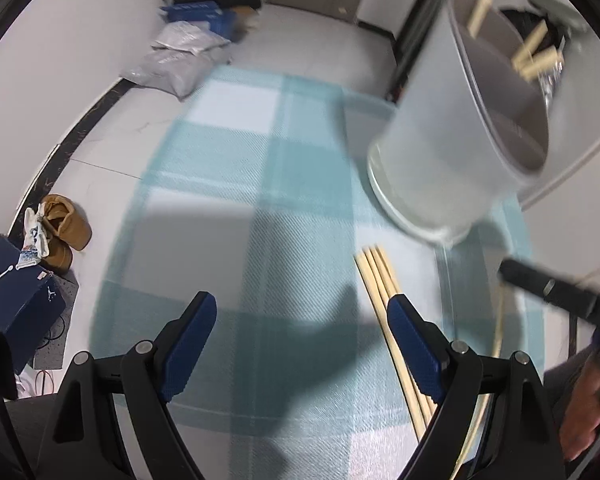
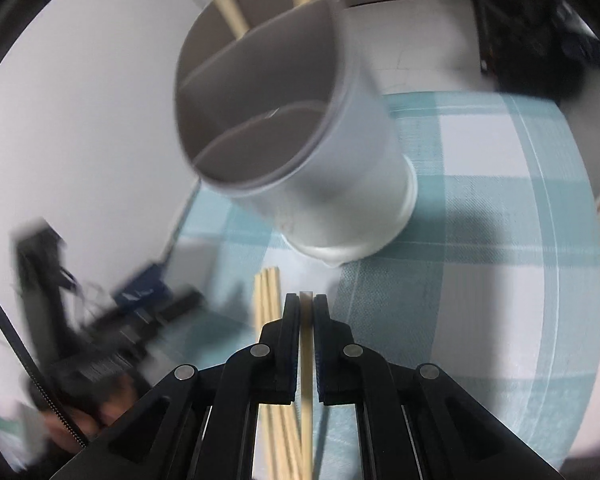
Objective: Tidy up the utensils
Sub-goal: 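Grasp one chopstick from the bundle with the right tool, then lift the chopstick with the right tool while the left tool grasps another chopstick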
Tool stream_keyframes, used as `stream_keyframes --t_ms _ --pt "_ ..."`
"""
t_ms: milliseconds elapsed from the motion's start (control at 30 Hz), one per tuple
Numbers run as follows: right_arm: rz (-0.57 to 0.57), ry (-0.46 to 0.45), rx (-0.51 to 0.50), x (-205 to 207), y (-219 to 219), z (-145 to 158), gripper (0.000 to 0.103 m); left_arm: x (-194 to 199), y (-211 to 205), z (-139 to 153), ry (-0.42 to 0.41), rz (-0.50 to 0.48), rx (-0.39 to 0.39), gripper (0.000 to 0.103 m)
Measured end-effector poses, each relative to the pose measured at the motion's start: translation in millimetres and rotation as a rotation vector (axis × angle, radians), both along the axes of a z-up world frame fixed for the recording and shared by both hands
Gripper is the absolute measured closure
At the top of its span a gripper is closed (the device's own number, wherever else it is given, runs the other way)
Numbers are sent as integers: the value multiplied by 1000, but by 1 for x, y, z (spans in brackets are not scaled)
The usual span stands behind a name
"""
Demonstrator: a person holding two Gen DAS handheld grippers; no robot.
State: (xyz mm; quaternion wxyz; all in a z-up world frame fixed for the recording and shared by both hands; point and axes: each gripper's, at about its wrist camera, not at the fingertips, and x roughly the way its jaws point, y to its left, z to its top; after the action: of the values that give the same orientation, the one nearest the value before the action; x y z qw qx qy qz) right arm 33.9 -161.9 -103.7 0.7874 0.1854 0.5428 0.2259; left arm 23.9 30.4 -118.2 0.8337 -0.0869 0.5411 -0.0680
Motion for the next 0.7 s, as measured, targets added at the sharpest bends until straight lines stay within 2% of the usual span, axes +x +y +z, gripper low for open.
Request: stream_keyframes --t_ms 133,300,433,700 --pt "-72 23 92 -4 -27 -7 97 -2 -10 -7 39 -31 27 18" --pt "-153 48 173 -4 -44 -12 97 -3 -20 -8 42 -54 116 18" --pt "-194 18 177 -6 -55 -4 97 -7 -25 -10 34 -64 170 17" --pt "-176 -58 178 -12 -60 18 97 8 -21 -12 101 -8 165 17"
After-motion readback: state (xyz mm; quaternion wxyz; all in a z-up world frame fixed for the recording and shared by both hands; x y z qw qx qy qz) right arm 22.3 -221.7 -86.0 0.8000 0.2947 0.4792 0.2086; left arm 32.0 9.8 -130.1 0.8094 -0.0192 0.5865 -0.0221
